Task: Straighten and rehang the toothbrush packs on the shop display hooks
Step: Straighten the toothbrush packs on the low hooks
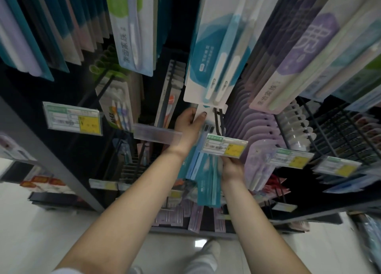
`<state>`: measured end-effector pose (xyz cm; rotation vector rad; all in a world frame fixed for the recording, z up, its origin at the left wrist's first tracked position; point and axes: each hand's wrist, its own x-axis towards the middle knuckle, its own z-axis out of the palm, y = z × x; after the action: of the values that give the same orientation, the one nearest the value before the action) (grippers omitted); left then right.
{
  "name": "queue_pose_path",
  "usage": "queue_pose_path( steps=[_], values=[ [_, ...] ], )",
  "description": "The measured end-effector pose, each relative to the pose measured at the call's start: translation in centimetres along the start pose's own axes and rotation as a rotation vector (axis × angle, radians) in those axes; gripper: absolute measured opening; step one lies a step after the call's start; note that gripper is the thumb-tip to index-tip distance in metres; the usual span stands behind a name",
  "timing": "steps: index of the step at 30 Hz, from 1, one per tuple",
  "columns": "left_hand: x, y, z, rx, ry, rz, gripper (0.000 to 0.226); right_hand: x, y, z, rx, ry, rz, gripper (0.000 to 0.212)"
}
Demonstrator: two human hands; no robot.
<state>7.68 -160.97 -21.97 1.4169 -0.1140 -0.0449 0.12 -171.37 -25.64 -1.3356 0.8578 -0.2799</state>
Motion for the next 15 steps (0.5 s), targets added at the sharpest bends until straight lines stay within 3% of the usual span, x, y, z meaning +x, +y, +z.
queue_pose_path(
  steps=[9, 15],
  values=[
    [1.5, 0.7, 0.5, 0.175, 0.099, 0.084, 0.028, 1.2, 1.0, 0.0, -0.086, 0.077, -0.088, 0.024],
    [1.9, 0.1, 0.6, 0.220, 0.119, 0.072, 0.028, 2.0, 1.4, -0.1, -0.054, 0.137, -0.108, 0.018]
  ],
)
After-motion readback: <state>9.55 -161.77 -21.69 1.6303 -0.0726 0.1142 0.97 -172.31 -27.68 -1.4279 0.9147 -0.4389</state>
